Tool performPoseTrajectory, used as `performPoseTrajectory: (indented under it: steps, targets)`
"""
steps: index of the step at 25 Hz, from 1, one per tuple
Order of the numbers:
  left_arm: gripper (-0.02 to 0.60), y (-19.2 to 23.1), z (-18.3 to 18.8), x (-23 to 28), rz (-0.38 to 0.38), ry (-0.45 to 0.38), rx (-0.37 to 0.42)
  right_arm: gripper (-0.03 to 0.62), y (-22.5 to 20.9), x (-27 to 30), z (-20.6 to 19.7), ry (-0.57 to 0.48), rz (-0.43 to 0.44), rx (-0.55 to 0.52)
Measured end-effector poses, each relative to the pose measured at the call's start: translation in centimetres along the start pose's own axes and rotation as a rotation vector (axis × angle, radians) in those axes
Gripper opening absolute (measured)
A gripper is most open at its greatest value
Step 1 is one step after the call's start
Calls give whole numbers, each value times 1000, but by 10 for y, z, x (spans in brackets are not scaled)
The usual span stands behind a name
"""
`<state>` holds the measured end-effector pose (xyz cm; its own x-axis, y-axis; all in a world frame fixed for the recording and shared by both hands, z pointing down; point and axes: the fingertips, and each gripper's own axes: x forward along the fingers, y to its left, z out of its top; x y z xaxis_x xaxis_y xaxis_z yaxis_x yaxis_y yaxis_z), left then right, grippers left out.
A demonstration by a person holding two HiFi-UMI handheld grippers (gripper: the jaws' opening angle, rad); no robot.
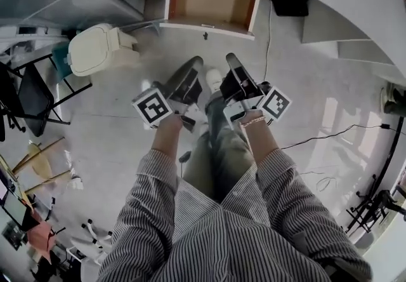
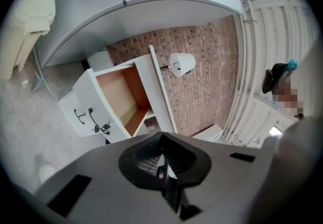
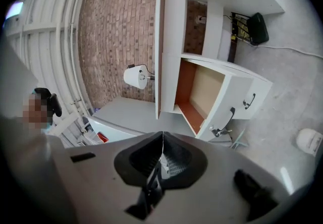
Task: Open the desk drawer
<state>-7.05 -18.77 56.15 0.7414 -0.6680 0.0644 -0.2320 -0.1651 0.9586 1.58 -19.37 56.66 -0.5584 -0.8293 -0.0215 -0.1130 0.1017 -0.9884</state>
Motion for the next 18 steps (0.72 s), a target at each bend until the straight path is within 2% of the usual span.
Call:
performPoseTrajectory:
  steps: [3, 9, 12, 18]
  targets:
    - [12, -36, -5, -2, -62, 31, 94, 20, 28, -11, 9, -18, 14, -55]
    - [12, -87, -17, -23, -79, 9, 144, 20, 83, -33, 2, 6, 43, -144]
    - [12, -114, -26, -31, -89, 13, 196, 20, 109, -48, -4, 24, 58, -198]
    - [12, -173, -41, -52, -136, 47, 280, 20, 152, -71, -14, -15, 54, -242]
